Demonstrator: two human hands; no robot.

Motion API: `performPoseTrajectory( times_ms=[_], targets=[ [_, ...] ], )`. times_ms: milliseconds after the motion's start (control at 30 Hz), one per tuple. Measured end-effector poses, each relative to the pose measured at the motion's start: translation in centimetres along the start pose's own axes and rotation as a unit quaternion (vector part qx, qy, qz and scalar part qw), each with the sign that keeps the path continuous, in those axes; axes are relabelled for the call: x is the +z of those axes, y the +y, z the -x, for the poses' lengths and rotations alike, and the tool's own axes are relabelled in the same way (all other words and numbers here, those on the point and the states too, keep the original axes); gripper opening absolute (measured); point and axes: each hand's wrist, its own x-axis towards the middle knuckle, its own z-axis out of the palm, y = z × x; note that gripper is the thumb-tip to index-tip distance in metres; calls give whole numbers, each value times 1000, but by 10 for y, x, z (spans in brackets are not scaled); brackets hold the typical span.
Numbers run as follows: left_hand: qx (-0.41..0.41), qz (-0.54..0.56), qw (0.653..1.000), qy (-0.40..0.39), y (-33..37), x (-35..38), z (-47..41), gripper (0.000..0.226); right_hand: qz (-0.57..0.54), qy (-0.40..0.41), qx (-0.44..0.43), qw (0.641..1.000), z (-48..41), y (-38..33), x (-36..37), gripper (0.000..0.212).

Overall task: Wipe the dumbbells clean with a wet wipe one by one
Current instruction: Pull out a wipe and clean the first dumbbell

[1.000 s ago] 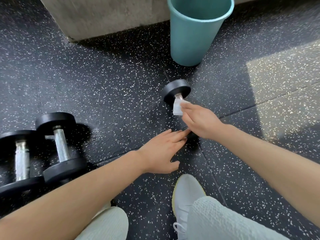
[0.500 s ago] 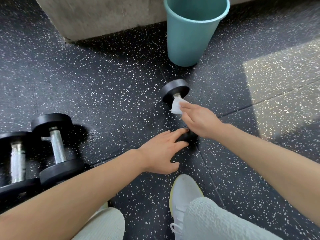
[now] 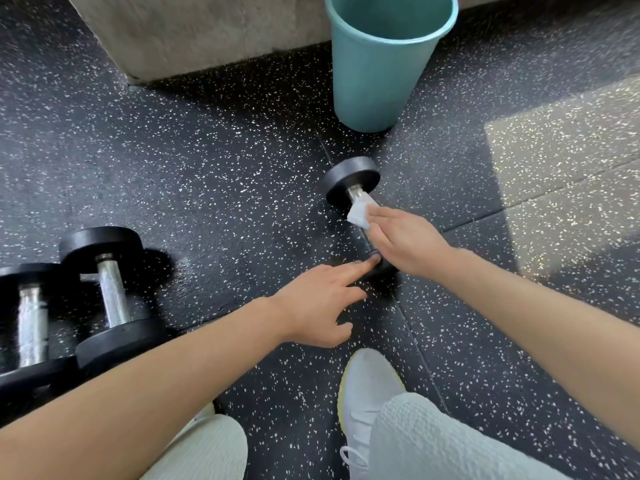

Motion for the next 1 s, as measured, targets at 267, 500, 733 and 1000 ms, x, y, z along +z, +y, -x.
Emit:
performPoseTrajectory(
  times_ms=[267,500,733,1000],
  targets=[
    [6,18,1000,-8,0,-3,-8,50,0,-19,-11,1000,8,5,-2,43],
    [-10,42,999,-24,8,-15,-22,50,-32,-16,29,999,-1,5,-9,49],
    [-22,39,998,-43,14,-19,-27,52,-20,-10,15,1000,24,8,-6,47],
    [-13,33,998,-56,17,-21,-37,52,-42,-13,54,998,4,27,-12,47]
  ],
)
